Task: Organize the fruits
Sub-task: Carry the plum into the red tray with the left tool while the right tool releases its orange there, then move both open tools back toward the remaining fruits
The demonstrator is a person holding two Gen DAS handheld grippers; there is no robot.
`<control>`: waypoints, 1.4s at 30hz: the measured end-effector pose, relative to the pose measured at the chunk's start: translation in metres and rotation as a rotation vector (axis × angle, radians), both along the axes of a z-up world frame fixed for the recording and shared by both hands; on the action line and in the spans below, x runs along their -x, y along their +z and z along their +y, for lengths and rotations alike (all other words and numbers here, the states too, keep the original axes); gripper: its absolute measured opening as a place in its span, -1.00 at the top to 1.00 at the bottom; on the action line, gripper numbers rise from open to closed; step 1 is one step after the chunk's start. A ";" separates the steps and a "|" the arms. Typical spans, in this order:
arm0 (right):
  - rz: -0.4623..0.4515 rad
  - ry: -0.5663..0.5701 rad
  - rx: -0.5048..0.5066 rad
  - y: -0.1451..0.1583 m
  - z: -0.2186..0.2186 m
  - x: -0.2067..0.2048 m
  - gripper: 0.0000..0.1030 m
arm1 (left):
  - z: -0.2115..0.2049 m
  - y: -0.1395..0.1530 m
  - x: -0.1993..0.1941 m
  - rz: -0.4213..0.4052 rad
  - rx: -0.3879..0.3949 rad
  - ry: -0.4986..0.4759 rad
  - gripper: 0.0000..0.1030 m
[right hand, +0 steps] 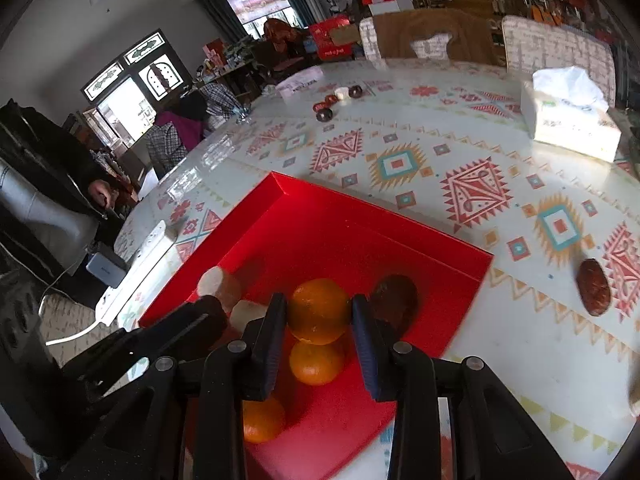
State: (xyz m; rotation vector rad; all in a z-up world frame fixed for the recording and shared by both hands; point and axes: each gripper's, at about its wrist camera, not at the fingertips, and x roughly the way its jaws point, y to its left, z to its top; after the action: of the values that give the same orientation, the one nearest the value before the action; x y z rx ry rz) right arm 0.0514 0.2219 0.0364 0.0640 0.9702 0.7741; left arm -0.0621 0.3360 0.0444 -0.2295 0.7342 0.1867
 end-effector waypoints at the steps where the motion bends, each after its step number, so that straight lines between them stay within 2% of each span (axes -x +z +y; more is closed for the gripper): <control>1: 0.006 -0.001 0.003 -0.002 0.001 -0.002 0.30 | 0.002 0.000 -0.002 0.001 0.001 0.000 0.51; 13: 0.046 0.018 -0.002 -0.017 0.010 -0.016 0.29 | 0.017 -0.003 -0.026 0.020 0.046 0.017 0.50; 15: 0.049 0.019 -0.004 -0.019 0.011 -0.016 0.29 | 0.018 -0.003 -0.028 0.022 0.055 0.019 0.42; 17: 0.045 0.017 -0.003 -0.020 0.011 -0.015 0.28 | 0.021 -0.003 -0.027 0.015 0.065 0.027 0.14; 28: 0.030 0.011 -0.032 -0.011 0.008 -0.010 0.28 | 0.027 0.014 -0.011 -0.040 0.081 0.057 -0.19; 31: 0.020 0.007 -0.039 -0.006 0.003 -0.006 0.28 | 0.021 0.023 -0.003 -0.062 0.067 0.049 -0.36; 35: -0.002 -0.006 -0.037 -0.001 -0.008 0.001 0.28 | 0.005 0.032 0.006 -0.074 0.042 0.022 -0.49; 42: -0.008 -0.049 -0.046 0.001 -0.043 0.012 0.28 | -0.035 0.041 0.018 -0.073 -0.016 -0.043 -0.51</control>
State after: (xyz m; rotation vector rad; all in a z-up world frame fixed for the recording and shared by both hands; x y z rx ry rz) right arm 0.0393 0.1793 0.0379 0.1244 0.9396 0.7507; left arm -0.0800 0.3013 0.0853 -0.2037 0.6645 0.1425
